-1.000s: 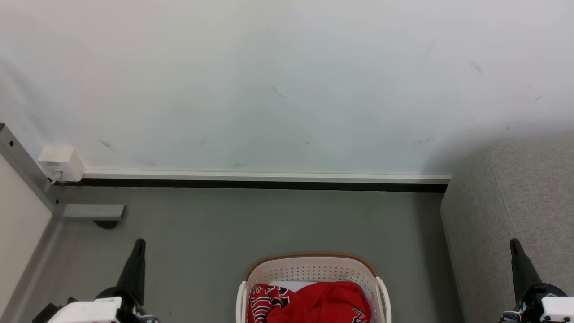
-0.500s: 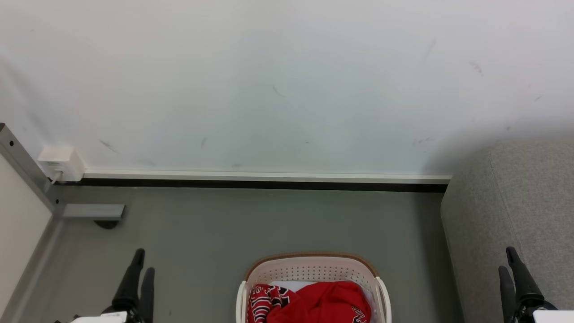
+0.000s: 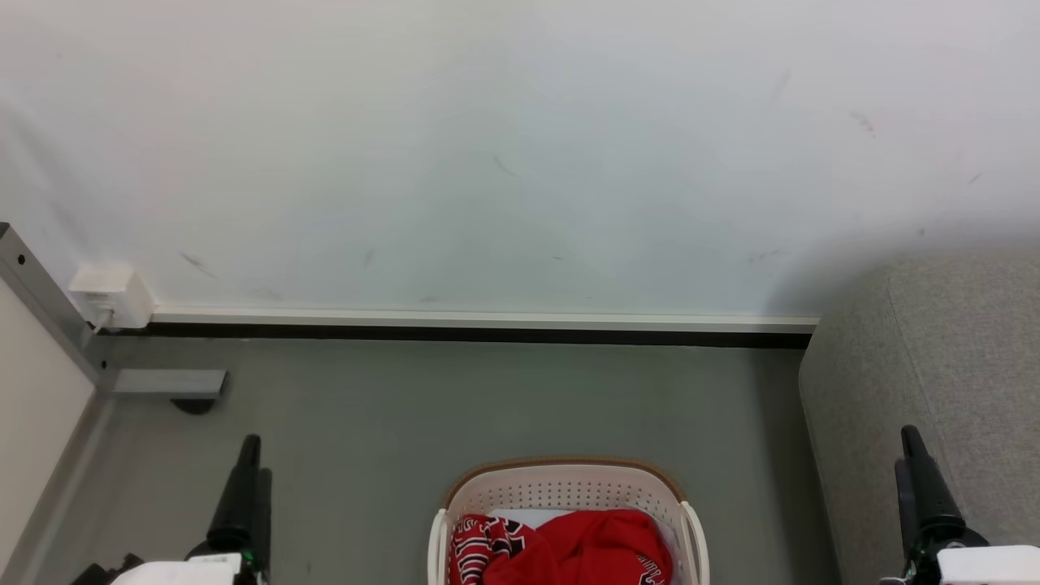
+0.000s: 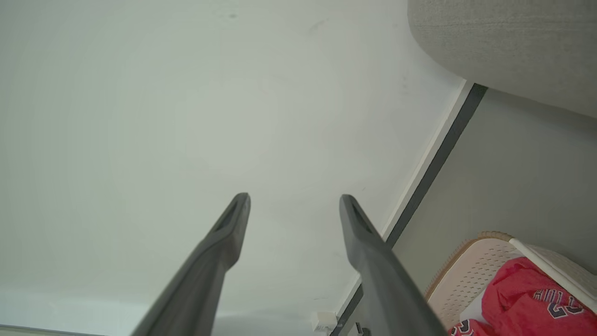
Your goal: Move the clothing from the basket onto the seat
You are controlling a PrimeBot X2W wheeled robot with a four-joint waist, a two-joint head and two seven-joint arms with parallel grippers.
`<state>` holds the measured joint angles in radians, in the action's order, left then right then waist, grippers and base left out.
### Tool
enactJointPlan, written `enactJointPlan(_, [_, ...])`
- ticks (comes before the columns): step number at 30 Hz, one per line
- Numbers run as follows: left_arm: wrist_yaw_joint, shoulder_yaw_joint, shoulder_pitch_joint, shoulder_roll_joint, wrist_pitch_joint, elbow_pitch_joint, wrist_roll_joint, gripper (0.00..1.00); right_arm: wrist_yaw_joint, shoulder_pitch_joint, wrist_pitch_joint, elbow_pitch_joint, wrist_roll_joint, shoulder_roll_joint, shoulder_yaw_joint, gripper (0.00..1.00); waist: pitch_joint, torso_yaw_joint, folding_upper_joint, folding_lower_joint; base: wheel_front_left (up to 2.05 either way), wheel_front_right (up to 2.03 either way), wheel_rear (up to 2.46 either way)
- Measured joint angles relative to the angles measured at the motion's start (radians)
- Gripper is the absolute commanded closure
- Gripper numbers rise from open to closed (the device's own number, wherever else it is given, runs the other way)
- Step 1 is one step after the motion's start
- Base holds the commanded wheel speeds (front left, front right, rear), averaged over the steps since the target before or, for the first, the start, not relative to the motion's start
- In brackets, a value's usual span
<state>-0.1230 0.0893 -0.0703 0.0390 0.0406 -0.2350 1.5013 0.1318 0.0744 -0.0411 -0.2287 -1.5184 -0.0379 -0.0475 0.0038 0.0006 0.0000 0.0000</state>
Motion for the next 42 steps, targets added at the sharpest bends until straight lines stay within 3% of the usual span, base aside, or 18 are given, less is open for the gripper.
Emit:
enactJointPlan(22, [0.000, -0.011, 0.006, 0.000, -0.084, 0.051, -0.452, 0.00, 0.000, 0.007, 0.087, 0.041, 0.364, -0.030, 0.114, 0.00, -0.010, -0.007, 0.0000, 0.0000, 0.00, 0.00, 0.00])
enactJointPlan(30, [0.036, -0.036, 0.011, 0.004, -0.113, 0.057, -0.674, 0.00, 0.000, 0.018, 0.113, 0.024, 0.529, -0.057, 0.157, 0.00, -0.015, -0.008, 0.0000, 0.0000, 0.00, 0.00, 0.00])
enactJointPlan(42, [0.059, -0.053, 0.014, 0.007, -0.148, 0.038, -0.844, 0.00, 0.000, 0.023, 0.149, -0.016, 0.699, -0.051, 0.171, 0.00, -0.026, -0.007, 0.0000, 0.0000, 0.00, 0.00, 0.00])
